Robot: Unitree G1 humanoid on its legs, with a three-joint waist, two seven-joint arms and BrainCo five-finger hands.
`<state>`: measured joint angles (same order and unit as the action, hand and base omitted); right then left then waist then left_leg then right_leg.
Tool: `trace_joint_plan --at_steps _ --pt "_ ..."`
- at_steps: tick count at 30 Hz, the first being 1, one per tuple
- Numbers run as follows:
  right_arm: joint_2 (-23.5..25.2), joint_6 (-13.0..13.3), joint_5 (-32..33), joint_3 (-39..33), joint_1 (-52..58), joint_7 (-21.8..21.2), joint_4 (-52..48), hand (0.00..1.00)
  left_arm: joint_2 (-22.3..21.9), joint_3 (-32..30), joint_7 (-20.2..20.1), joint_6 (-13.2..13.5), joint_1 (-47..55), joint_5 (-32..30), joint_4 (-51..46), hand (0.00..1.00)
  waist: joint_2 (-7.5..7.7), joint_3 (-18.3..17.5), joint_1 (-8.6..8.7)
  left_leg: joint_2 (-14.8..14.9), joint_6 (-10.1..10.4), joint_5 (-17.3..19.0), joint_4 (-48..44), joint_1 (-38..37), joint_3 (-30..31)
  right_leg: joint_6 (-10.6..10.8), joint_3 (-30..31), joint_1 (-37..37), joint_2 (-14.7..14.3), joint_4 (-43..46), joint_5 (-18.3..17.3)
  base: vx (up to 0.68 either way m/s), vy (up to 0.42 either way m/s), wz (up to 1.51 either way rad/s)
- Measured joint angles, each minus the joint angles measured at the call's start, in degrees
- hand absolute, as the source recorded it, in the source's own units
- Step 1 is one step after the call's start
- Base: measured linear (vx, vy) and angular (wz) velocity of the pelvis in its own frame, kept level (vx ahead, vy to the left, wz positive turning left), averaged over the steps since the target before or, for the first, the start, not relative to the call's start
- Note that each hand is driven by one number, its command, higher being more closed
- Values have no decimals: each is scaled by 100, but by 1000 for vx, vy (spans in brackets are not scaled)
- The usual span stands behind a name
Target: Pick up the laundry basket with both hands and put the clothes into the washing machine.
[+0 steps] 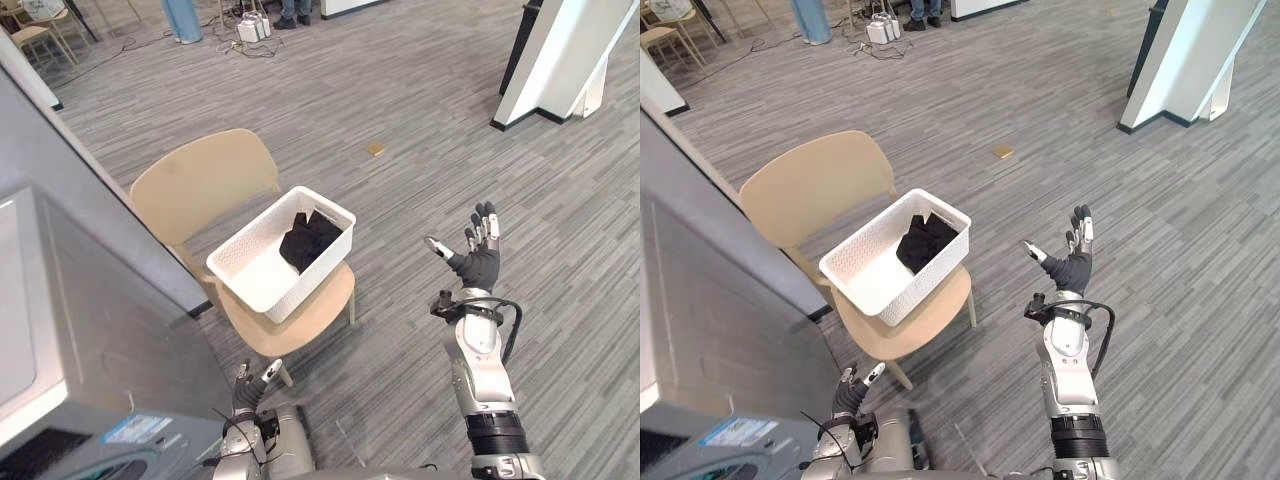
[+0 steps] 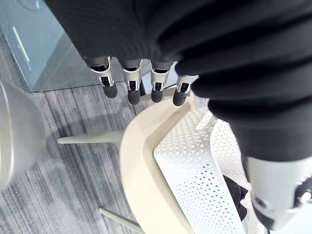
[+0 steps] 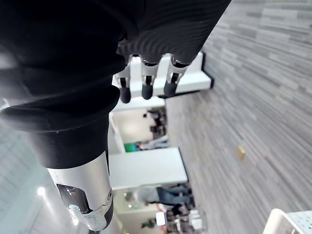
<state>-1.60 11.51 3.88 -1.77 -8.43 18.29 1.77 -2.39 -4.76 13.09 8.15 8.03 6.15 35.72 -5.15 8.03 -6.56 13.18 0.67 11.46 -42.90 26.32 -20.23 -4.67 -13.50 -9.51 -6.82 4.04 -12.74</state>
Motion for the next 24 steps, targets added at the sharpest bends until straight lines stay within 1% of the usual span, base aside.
trace_joint_plan --at_steps 1,2,3,4,5,6,7,8,9,10,11,12,13,14,15,16,17,18,19,20,21,22,23,24 --pt "22 12 0 46 -116 3 1 0 -18 -84 70 3 -4 -1 -28 0 -33 -13 -103 -283 -51 -93 868 20 -20 17 176 -91 -105 -84 -10 521 58 -74" --pt "157 25 2 139 -153 8 20 0 37 -272 85 -6 -19 27 11 0 155 26 -267 -485 -743 -283 1073 -135 98 90 352 -272 -133 -134 -59 606 20 -47" --pt "322 65 0 309 -143 15 28 0 121 -505 81 -8 -61 44 10 0 391 25 -208 -500 -747 -125 1054 -246 205 95 256 -227 -99 172 -61 506 11 -13" --pt "354 83 -1 398 -148 15 35 0 118 -580 77 -7 -67 50 14 0 420 36 -240 -422 -713 -16 988 -306 248 155 247 -80 -103 600 -94 537 2 9" --pt "472 154 -11 665 -174 -21 178 0 183 -747 76 -22 -43 68 106 0 542 114 -377 -267 -644 167 959 -685 188 1134 219 373 -17 2224 -199 336 20 -9" --pt "509 154 -10 734 -184 -95 245 0 238 -760 78 -52 -18 93 132 0 582 117 -397 -239 -650 190 959 -828 188 1536 227 528 36 2787 -208 454 -47 8" --pt "551 158 -9 913 -191 -205 272 0 291 -777 83 -93 -3 97 147 0 542 127 -427 -217 -661 218 996 -1030 383 1555 249 859 91 3530 -220 263 -89 39" --pt "534 164 -11 1101 -235 -299 272 0 298 -724 95 -104 -5 91 146 0 552 113 -438 -235 -631 231 1224 -1261 491 1611 188 1178 286 3950 -395 384 -131 44" --pt "527 168 -11 1178 -250 -356 259 0 307 -722 103 -111 -3 91 146 0 531 106 -454 -279 -585 240 1358 -1352 545 1511 116 1321 467 4012 -494 300 -128 59" --pt "513 189 -11 1266 -220 -400 233 0 292 -721 114 -112 -37 91 144 0 566 10 -432 -373 -444 224 1530 -1391 807 1084 148 1590 815 3845 -683 242 -100 66" --pt "500 190 -9 1284 -207 -416 232 0 292 -692 119 -97 -62 92 160 0 561 -13 -384 -469 -374 237 1558 -1363 1048 951 302 1705 942 3708 -757 260 -185 138" --pt "442 185 -3 1274 -84 -467 161 0 304 -638 112 -68 -162 91 299 0 536 -47 -271 -652 -304 243 1555 -1222 1508 792 859 1914 1140 3395 -839 249 -242 204" --pt "314 164 0 1225 103 -508 24 0 259 -597 107 -73 -288 70 499 0 602 -97 -94 -818 -212 230 1476 -1102 1929 643 1421 1932 1294 3057 -799 298 -299 219" --pt "265 164 0 1202 178 -531 -29 0 252 -597 105 -76 -312 45 606 0 592 -96 -75 -890 -127 264 1418 -1067 2130 667 1697 1911 1367 2854 -770 263 -313 192" --pt "240 134 -4 1201 205 -586 -17 0 276 -605 101 -111 -282 29 787 0 629 -116 -121 -944 25 320 1295 -1053 2409 869 2033 1838 1481 2304 -505 200 -287 120" --pt "256 126 -4 1201 195 -601 -23 0 335 -617 114 -139 -217 21 839 0 700 -141 -208 -958 149 376 1223 -1045 2548 1022 2051 1775 1536 1870 -199 284 -542 144" --pt "302 126 -6 1221 190 -615 -37 0 390 -668 117 -167 -140 -22 898 0 737 -201 -168 -1008 345 401 1127 -938 2914 1476 1770 1680 1553 1688 -217 217 -475 138" --pt "217 126 -1 1221 202 -622 -36 0 327 -706 105 -187 -100 -15 923 0 567 -261 -182 -903 492 340 1146 -877 3261 1373 1434 1561 1383 1636 -178 238 -547 138" --pt "110 126 1 1211 192 -634 -40 0 260 -717 86 -186 -11 -6 920 0 505 -308 -245 -783 662 211 1376 -900 3421 1297 1219 1478 1277 1539 -149 131 -409 126" --pt "2 127 0 1130 132 -680 -59 0 170 -731 70 -190 93 0 935 0 473 -317 -256 -700 697 -182 1769 -859 3421 1187 799 1354 1213 1368 -80 88 -410 125" --pt "-50 128 -2 1034 144 -695 -99 0 104 -730 66 -206 98 4 949 0 467 -321 -176 -687 666 -420 1960 -813 3335 1122 526 1263 1231 1256 -30 36 -350 193" --pt "-140 135 -11 675 134 -703 -106 0 55 -742 62 -209 62 1 952 0 505 -298 -133 -473 410 -760 2367 -879 2423 1026 -21 1038 1256 1021 51 29 -279 189" --pt "-226 135 -62 459 125 -681 -106 0 55 -753 64 -211 59 1 953 0 492 -284 -131 -286 346 -773 2287 -919 1544 1025 -279 891 1221 912 51 48 -252 176" --pt "-306 132 -166 343 122 -662 -106 0 49 -753 60 -211 64 0 953 0 495 -262 -129 -187 267 -727 2248 -928 980 1020 -480 799 1200 870 53 52 -208 148"
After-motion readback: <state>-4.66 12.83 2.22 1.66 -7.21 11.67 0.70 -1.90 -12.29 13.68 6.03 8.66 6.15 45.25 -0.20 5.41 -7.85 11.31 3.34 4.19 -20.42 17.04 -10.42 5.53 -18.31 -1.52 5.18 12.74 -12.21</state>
